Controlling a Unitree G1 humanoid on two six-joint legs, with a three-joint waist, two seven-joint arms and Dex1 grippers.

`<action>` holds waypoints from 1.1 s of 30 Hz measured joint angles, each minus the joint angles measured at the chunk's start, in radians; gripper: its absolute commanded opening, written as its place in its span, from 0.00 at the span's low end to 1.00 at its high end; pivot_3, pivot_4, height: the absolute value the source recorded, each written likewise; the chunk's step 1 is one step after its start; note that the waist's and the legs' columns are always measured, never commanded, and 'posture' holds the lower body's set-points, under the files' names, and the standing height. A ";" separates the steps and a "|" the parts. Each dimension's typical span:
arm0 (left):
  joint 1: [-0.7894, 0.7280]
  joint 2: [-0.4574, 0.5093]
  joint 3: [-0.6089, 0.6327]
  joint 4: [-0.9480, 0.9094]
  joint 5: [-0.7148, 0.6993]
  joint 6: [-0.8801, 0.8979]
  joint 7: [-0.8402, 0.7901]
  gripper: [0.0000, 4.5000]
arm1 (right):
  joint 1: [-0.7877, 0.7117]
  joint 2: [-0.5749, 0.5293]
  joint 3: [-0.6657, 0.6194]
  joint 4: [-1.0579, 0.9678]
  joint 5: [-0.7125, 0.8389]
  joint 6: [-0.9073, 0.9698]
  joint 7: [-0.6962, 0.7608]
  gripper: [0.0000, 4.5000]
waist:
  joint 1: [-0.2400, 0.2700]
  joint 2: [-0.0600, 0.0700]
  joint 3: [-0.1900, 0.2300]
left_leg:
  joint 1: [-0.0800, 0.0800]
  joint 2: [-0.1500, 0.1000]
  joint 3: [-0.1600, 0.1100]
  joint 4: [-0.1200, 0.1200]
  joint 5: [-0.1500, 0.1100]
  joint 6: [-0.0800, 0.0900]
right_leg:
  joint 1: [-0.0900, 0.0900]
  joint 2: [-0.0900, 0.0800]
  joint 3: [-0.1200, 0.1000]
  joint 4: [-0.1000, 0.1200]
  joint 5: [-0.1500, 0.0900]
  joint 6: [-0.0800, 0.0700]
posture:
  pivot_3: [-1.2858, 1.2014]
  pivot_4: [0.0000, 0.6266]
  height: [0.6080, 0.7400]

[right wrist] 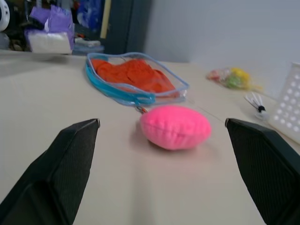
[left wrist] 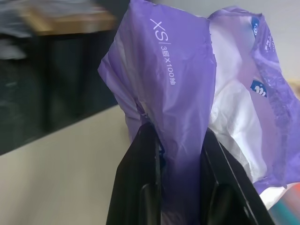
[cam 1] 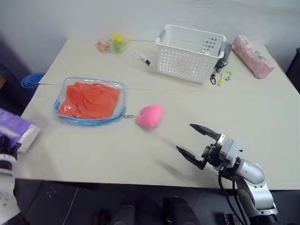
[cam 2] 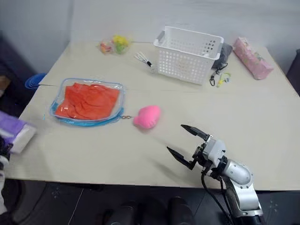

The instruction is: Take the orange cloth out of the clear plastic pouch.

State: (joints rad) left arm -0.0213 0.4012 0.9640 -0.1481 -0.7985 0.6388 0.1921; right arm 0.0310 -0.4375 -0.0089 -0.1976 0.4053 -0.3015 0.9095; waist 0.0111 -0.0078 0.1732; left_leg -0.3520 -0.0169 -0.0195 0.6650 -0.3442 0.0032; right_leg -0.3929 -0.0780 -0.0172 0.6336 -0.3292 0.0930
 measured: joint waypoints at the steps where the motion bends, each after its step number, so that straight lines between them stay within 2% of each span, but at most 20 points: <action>1: 0.015 -0.005 -0.009 -0.006 0.000 0.014 0.006 0.11 | -0.001 0.000 0.002 0.000 0.000 0.000 0.002 1.00 | 0.008 -0.001 0.000 | 0.000 0.000 0.000 0.000 0.000 0.000 | 0.001 0.000 0.000 -0.001 0.000 0.000 | 0.52 0.24 1.00; 3: 0.028 -0.011 -0.024 -0.028 0.003 0.016 0.016 0.11 | -0.006 0.000 0.002 0.001 0.000 0.001 0.006 1.00 | 0.015 -0.002 -0.001 | 0.000 0.000 -0.001 0.000 0.000 0.000 | 0.001 0.000 0.000 -0.001 0.000 0.000 | 0.52 0.24 1.00; 4: 0.027 -0.016 -0.029 -0.034 0.007 0.013 0.025 0.27 | -0.008 0.000 0.002 0.001 0.001 0.001 0.008 1.00 | 0.014 -0.001 -0.001 | 0.000 0.000 -0.001 0.000 0.000 0.000 | 0.001 0.000 0.000 -0.002 0.000 0.000 | 0.52 0.24 1.00; 7: 0.024 -0.028 -0.045 -0.034 0.014 0.001 0.030 0.47 | -0.009 0.000 0.002 0.005 0.002 0.002 0.012 1.00 | 0.009 -0.001 -0.001 | 0.000 0.000 0.000 -0.001 0.000 0.000 | 0.001 0.000 0.000 -0.001 0.000 0.000 | 0.52 0.24 1.00; 8: 0.024 -0.029 -0.053 -0.033 0.016 -0.002 0.025 0.51 | -0.009 0.000 0.002 0.006 0.003 0.003 0.013 1.00 | 0.009 -0.001 -0.001 | 0.000 0.000 0.000 -0.001 0.000 0.000 | 0.000 0.000 0.000 -0.001 0.000 0.000 | 0.52 0.24 1.00; 12: 0.024 -0.012 -0.072 -0.032 0.031 -0.040 -0.002 0.79 | -0.009 -0.002 0.001 0.007 0.008 0.004 0.022 1.00 | 0.007 -0.001 0.000 | 0.000 0.000 0.000 -0.001 0.000 0.000 | 0.000 0.000 0.000 -0.002 0.000 0.000 | 0.52 0.24 1.00; 16: 0.014 -0.019 -0.018 -0.050 -0.019 -0.150 -0.081 0.79 | -0.001 -0.011 -0.001 0.008 0.014 0.005 0.027 1.00 | 0.002 -0.001 0.000 | 0.000 0.000 0.000 -0.001 0.000 0.000 | 0.001 0.000 0.000 -0.003 0.000 0.000 | 0.52 0.24 1.00; 20: 0.067 -0.047 0.010 -0.120 -0.053 -0.234 -0.155 0.79 | 0.007 -0.011 -0.001 0.015 0.015 0.005 0.032 1.00 | -0.011 -0.001 0.000 | 0.000 0.000 0.000 -0.001 0.000 0.000 | 0.001 0.000 0.000 -0.004 0.000 0.000 | 0.52 0.24 1.00; 22: 0.117 -0.036 -0.020 -0.157 -0.026 -0.271 -0.224 0.86 | 0.008 -0.011 -0.001 0.027 0.016 0.005 0.035 1.00 | -0.014 -0.001 0.000 | 0.000 0.000 0.000 -0.002 0.000 0.000 | 0.001 0.000 0.000 -0.004 0.000 0.000 | 0.52 0.24 1.00; 24: 0.191 0.057 -0.131 -0.189 0.070 -0.318 -0.357 0.98 | 0.005 -0.012 -0.001 0.044 0.016 0.006 0.039 1.00 | -0.012 -0.001 0.000 | 0.000 0.000 0.000 -0.002 0.000 0.000 | 0.001 0.000 0.000 -0.004 0.000 -0.001 | 0.52 0.24 1.00; 28: 0.259 0.292 -0.389 -0.191 0.348 -0.546 -0.672 0.99 | -0.009 -0.016 -0.001 0.049 0.020 0.006 0.046 1.00 | -0.011 0.004 0.001 | 0.000 -0.001 0.001 -0.003 0.000 0.001 | 0.002 -0.001 0.001 -0.007 -0.002 -0.003 | 0.52 0.24 1.00; 30: 0.252 0.382 -0.453 -0.099 0.449 -0.668 -0.782 0.99 | -0.008 -0.024 -0.005 0.049 0.022 0.007 0.047 1.00 | -0.015 0.005 0.001 | 0.000 0.000 0.002 -0.007 0.000 0.001 | 0.001 -0.001 0.001 -0.007 -0.002 -0.005 | 0.52 0.24 1.00; 33: 0.129 0.518 -0.537 0.190 0.601 -0.873 -0.884 0.99 | 0.012 -0.038 -0.035 0.048 0.028 0.014 0.049 1.00 | -0.020 0.005 0.002 | 0.001 0.001 0.002 -0.012 0.001 0.000 | -0.003 0.000 0.000 -0.006 -0.003 -0.005 | 0.52 0.24 1.00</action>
State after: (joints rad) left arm 0.1080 0.9187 0.4266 0.0416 -0.1972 -0.2343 -0.6922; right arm 0.0427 -0.4750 -0.0435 -0.1499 0.4330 -0.2871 0.9584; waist -0.0084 -0.0027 0.1750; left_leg -0.3509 -0.0156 -0.0174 0.6527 -0.3428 0.0028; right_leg -0.3958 -0.0781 -0.0175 0.6278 -0.3318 0.0879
